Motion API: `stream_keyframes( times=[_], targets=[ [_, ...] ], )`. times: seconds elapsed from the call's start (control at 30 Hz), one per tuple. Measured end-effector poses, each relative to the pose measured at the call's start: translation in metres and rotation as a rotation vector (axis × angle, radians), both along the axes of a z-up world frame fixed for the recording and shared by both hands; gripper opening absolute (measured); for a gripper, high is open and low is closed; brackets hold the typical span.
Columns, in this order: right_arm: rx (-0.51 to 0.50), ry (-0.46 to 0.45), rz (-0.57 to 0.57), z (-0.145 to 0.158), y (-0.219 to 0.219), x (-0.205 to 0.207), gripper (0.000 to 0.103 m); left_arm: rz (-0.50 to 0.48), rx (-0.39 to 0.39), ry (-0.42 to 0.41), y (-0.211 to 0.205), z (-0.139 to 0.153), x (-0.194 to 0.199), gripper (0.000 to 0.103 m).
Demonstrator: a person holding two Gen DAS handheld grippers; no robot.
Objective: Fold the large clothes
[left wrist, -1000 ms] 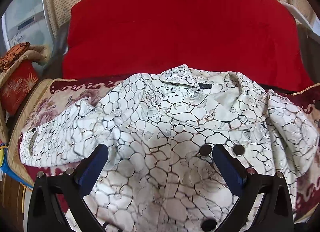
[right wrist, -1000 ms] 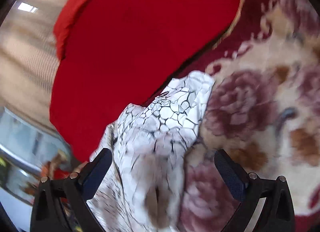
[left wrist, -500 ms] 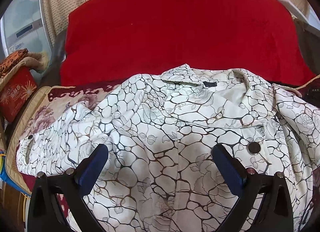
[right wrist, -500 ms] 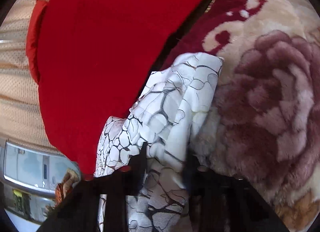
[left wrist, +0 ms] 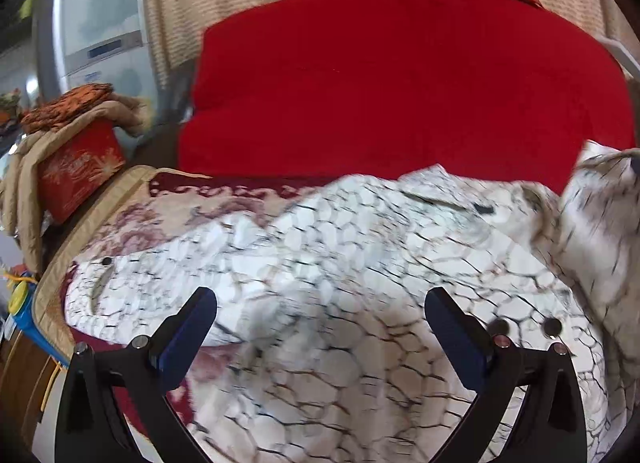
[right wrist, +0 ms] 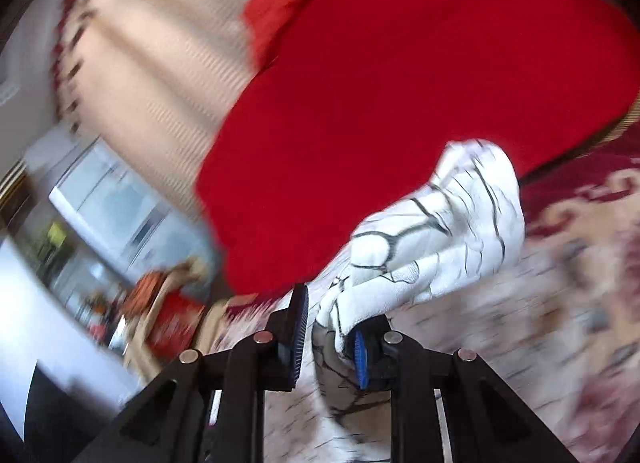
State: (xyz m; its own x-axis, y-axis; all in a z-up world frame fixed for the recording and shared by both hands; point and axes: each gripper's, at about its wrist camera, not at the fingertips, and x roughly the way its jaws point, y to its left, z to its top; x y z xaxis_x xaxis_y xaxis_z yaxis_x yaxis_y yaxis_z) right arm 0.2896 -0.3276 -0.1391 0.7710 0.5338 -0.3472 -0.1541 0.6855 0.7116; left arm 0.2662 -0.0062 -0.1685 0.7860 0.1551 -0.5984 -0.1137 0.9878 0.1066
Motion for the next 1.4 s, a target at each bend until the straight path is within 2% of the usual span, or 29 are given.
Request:
stream_keyframes(
  times=[0.07,0.13,0.23,0.27,0.33,0.37,0.4,0.43,0.5,0.57,0.63,0.7,0.73,0.77,0.8,0.87,0.93,1.1,1.23,1.4],
  targets=[
    [-0.019,0.026,0.079,-0.009,0.038,0.006,0.025,0.035,-0.009,-0.029,0.013,0.006,-0.004,0.103],
    [-0.016,0.102,0.183,-0.03,0.081,0.015,0.026,0.072,-0.015,-0.052,0.025,0.009,-0.006,0.103],
    [0.009,0.236,0.288,-0.064,0.119,0.027,0.032,0.101,-0.035,-0.053,0.039,0.01,-0.005,0.103],
    [0.026,0.259,0.306,-0.074,0.124,0.023,0.032,0.103,-0.045,-0.045,0.042,0.009,-0.004,0.103],
    [0.053,0.284,0.32,-0.081,0.131,0.02,0.04,0.099,-0.059,-0.028,0.044,0.007,0.0,0.103],
    [0.055,0.269,0.318,-0.079,0.131,0.014,0.067,0.094,-0.059,-0.025,0.043,0.006,0.0,0.103],
    [0.061,0.248,0.306,-0.075,0.127,0.009,0.088,0.087,-0.058,-0.022,0.041,0.005,0.001,0.103],
    [0.064,0.226,0.286,-0.072,0.115,0.002,0.091,0.071,-0.059,-0.016,0.039,0.004,0.001,0.103],
    [0.048,0.166,0.235,-0.059,0.096,-0.016,0.091,0.048,-0.053,-0.007,0.031,0.001,0.003,0.103],
    [0.006,0.154,0.183,-0.046,0.083,-0.027,0.09,0.032,-0.016,-0.008,0.02,-0.001,0.003,0.103],
    [-0.121,0.19,0.059,-0.045,0.067,-0.032,0.088,0.012,0.017,0.001,0.01,-0.005,0.004,0.103],
    [-0.206,0.239,-0.005,-0.052,0.058,-0.03,0.07,-0.004,0.07,0.041,-0.001,-0.015,0.008,0.103],
    [-0.224,0.278,-0.017,-0.06,0.052,-0.026,0.065,-0.008,0.105,0.073,-0.007,-0.023,0.012,0.103],
    [-0.229,0.335,-0.017,-0.072,0.048,-0.021,0.054,-0.011,0.135,0.108,-0.011,-0.03,0.017,0.103],
    [-0.232,0.407,-0.008,-0.088,0.045,-0.014,0.05,-0.013,0.161,0.139,-0.015,-0.037,0.021,0.103],
    [-0.249,0.416,-0.015,-0.098,0.048,-0.013,0.045,-0.012,0.204,0.197,-0.02,-0.05,0.028,0.103],
    [-0.305,0.387,-0.011,-0.088,0.052,-0.017,0.046,-0.01,0.193,0.211,-0.019,-0.052,0.029,0.103],
    [-0.513,0.262,-0.054,-0.056,0.079,-0.028,0.047,-0.021,0.165,0.092,-0.02,-0.034,0.014,0.103],
    [-0.648,0.193,-0.101,-0.042,0.088,-0.037,0.049,-0.058,0.145,0.061,-0.026,-0.029,0.009,0.103],
    [-0.738,0.138,-0.146,-0.03,0.092,-0.046,0.052,-0.082,0.124,0.03,-0.032,-0.026,0.008,0.103]
  ],
)
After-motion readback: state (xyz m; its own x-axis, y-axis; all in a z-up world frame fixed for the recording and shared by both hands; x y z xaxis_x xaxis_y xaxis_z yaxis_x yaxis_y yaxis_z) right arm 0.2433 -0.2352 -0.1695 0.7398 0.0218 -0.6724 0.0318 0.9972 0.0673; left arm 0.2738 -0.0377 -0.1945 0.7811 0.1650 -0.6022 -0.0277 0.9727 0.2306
